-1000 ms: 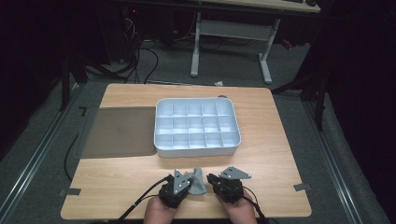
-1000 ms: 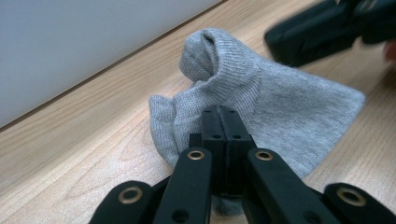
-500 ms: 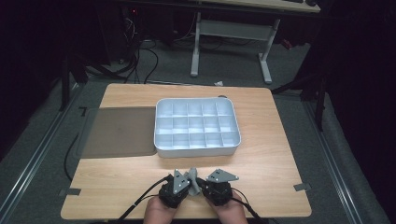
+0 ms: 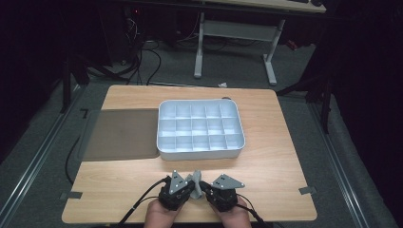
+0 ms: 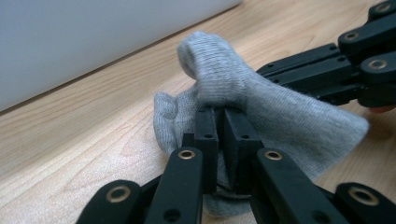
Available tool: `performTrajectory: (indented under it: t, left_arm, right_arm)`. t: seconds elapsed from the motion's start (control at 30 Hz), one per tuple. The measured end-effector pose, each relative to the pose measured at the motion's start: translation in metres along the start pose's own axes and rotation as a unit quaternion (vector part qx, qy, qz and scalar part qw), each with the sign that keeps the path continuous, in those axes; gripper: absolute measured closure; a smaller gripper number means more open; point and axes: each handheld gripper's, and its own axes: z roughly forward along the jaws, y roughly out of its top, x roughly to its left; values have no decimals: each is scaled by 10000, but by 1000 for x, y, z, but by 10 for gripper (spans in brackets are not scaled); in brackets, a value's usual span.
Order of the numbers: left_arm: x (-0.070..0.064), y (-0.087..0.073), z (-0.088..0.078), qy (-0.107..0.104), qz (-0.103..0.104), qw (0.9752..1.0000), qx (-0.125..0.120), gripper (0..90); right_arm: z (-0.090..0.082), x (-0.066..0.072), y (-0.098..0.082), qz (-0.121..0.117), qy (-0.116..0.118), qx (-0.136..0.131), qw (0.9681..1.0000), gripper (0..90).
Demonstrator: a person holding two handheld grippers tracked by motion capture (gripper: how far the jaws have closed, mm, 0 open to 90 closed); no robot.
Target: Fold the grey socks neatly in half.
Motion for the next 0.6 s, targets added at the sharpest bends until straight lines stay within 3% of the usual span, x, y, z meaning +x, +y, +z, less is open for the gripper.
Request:
performTrajectory:
  t: [0.37, 0.5, 0.6]
  left_arm:
    - [-1, -1, -8, 36, 12, 9995, -308, 808]
    - [2, 0, -17, 60, 17, 9987, -497, 798]
    - [9, 1, -31, 228, 13, 9979, -606, 773]
  right_arm:
    - [-2, -4, -2, 21, -20, 16, 10000, 875]
    - [-1, -5, -3, 13, -25, 22, 10000, 873]
    - [-2, -4, -3, 17, -12, 19, 10000, 870]
